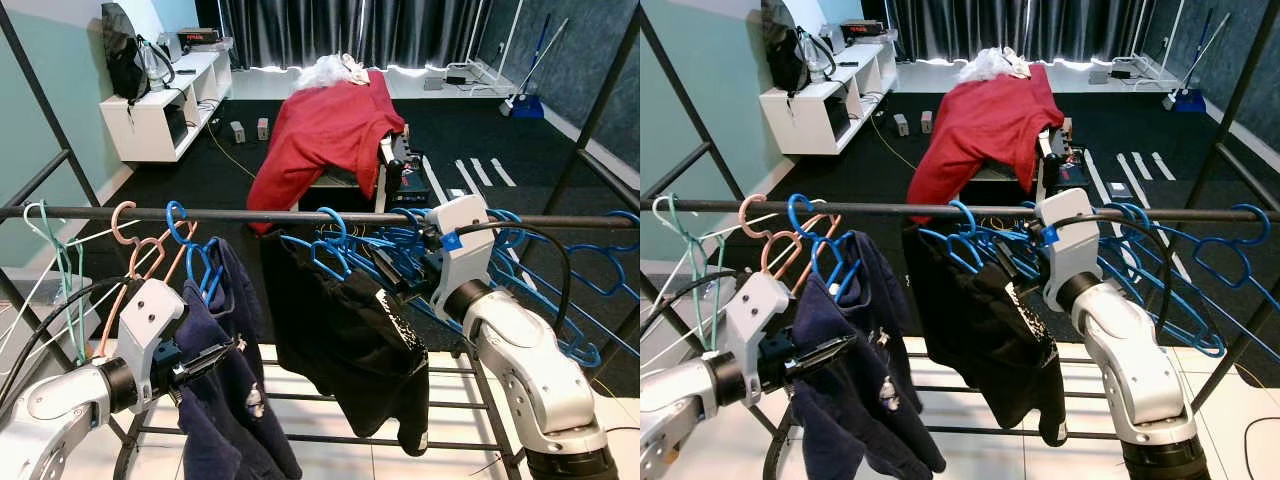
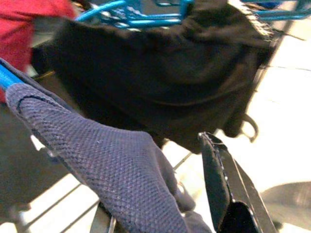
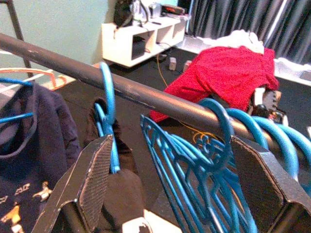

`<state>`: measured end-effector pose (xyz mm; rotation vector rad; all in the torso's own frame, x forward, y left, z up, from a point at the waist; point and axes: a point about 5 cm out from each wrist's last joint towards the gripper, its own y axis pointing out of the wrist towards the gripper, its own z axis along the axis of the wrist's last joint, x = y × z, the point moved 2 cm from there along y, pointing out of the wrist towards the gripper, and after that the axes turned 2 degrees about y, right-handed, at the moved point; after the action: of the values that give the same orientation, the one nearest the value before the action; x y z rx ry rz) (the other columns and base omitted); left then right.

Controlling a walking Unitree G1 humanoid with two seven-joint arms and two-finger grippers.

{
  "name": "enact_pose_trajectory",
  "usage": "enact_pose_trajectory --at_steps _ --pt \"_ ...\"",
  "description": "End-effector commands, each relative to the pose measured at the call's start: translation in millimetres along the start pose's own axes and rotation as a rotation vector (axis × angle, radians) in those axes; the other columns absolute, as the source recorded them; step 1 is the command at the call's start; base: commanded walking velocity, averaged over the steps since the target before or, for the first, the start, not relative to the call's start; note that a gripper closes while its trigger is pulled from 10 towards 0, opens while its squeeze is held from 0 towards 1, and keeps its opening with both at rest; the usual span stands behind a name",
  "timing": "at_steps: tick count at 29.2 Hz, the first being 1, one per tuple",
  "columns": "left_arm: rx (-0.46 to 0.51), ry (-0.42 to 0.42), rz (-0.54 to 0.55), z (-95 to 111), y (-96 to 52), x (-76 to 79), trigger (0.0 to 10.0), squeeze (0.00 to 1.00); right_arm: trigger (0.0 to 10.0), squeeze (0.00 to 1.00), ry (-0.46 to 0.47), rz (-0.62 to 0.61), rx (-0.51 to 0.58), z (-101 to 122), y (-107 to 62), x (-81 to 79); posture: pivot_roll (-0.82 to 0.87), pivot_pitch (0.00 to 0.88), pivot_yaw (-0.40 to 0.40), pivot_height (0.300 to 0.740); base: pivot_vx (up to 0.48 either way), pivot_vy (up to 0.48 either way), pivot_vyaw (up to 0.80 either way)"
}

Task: Hang hanger

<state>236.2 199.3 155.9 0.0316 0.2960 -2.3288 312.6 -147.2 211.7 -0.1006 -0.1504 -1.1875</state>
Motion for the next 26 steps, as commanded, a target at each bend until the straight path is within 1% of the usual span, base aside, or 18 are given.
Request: enact_pose_trajectory --at_steps 1,2,3,4,5,6,7,8,11,13,14,17,18,20,22,24,25,26 --pt "0.019 -0.011 -0.054 10.6 -11.9 2.3 10.0 0.00 10.0 0.00 0.007 -0.009 -0.028 -6.1 -0.2 3.2 -0.09 0.000 0.008 0.740 -0.285 0.000 0.00" --pt "0.019 -0.011 -0.054 10.6 -11.9 2.3 10.0 0.00 10.0 0.00 0.007 -0.009 -0.028 -6.1 -0.2 3.2 -0.09 0.000 0.008 0.740 -0.285 0.000 0.00" --pt "0.042 -0.052 -0.124 15.7 -22.9 10.1 10.0 0.00 10.0 0.00 0.011 -0.001 -0.027 -5.6 0.0 3.6 -0.09 0.000 0.006 0.740 -0.472 0.000 0.00" --pt "0.042 -0.052 -0.124 15.7 -22.9 10.1 10.0 0.00 10.0 0.00 0.011 -0.001 -0.027 -5.6 0.0 3.6 -0.09 0.000 0.006 0.740 -0.472 0.000 0.00" --pt "0.066 -0.064 -0.168 21.3 -31.4 13.0 10.0 0.00 10.0 0.00 0.010 0.019 -0.025 -5.6 0.3 3.4 -0.09 0.000 0.004 0.740 -0.469 0.000 0.00" --pt "0.066 -0.064 -0.168 21.3 -31.4 13.0 10.0 0.00 10.0 0.00 0.010 0.019 -0.025 -5.6 0.3 3.4 -0.09 0.000 0.004 0.740 -0.469 0.000 0.00" --pt "0.075 -0.051 -0.196 27.7 -42.2 9.7 10.0 0.00 10.0 0.00 0.004 0.032 -0.030 -7.7 0.8 7.2 -0.08 0.000 -0.004 0.740 -0.469 0.000 0.00" --pt "0.075 -0.015 -0.213 36.1 -57.3 0.7 10.0 0.00 10.0 0.00 -0.007 0.039 -0.037 -9.7 1.7 14.4 -0.08 0.000 -0.004 0.740 -0.469 0.000 0.00" --pt "0.129 0.014 -0.236 51.5 -71.5 -3.1 10.0 0.00 10.0 0.00 -0.012 0.037 -0.022 -5.1 3.3 21.6 -0.07 0.000 -0.005 0.740 -0.467 0.000 0.00" --pt "0.129 0.014 -0.236 51.5 -71.5 -3.1 10.0 0.00 10.0 0.00 -0.012 0.037 -0.022 -5.1 3.3 21.6 -0.07 0.000 -0.005 0.740 -0.465 0.000 0.00" --pt "0.167 0.022 -0.254 58.6 -73.8 -1.7 10.0 0.00 10.0 0.00 -0.013 0.044 -0.015 -3.3 3.5 22.2 -0.07 0.000 -0.008 0.740 -0.465 0.000 0.00" --pt "0.202 0.028 -0.269 64.5 -74.8 0.0 10.0 0.00 10.0 0.00 -0.010 0.057 -0.004 -0.9 3.3 21.5 -0.07 0.000 -0.009 0.740 -0.467 0.000 0.00" --pt "0.249 0.025 -0.285 71.3 -76.0 1.0 10.0 0.00 10.0 0.00 0.021 0.101 0.025 3.9 2.1 17.2 -0.08 0.000 -0.009 0.740 -0.469 0.000 0.00" --pt "0.249 0.025 -0.285 71.3 -76.0 1.0 10.0 0.00 10.0 0.00 0.021 0.101 0.025 3.9 2.1 17.2 -0.08 0.000 -0.009 0.740 -0.469 0.000 0.00" --pt "0.328 0.012 -0.306 82.5 -75.9 1.6 10.0 0.00 10.0 0.00 0.077 0.187 0.073 11.4 -1.2 8.0 -0.08 0.000 -0.007 0.740 -0.414 0.000 0.00" --pt "0.328 0.012 -0.306 82.5 -75.9 1.6 10.0 0.00 10.0 0.00 0.077 0.187 0.073 11.4 -1.2 8.0 -0.08 0.000 -0.007 0.740 -0.398 0.000 0.00" --pt "0.404 -0.017 -0.304 91.5 -71.0 -0.5 10.0 0.00 10.0 0.00 0.114 0.236 0.094 14.0 -3.4 2.7 -0.07 0.000 -0.007 0.740 0.000 0.000 0.00" --pt "0.404 -0.017 -0.304 91.5 -71.0 -0.5 10.0 0.00 10.0 0.00 0.114 0.236 0.094 14.0 -3.4 2.7 -0.07 0.000 -0.007 0.740 0.000 0.000 0.00"
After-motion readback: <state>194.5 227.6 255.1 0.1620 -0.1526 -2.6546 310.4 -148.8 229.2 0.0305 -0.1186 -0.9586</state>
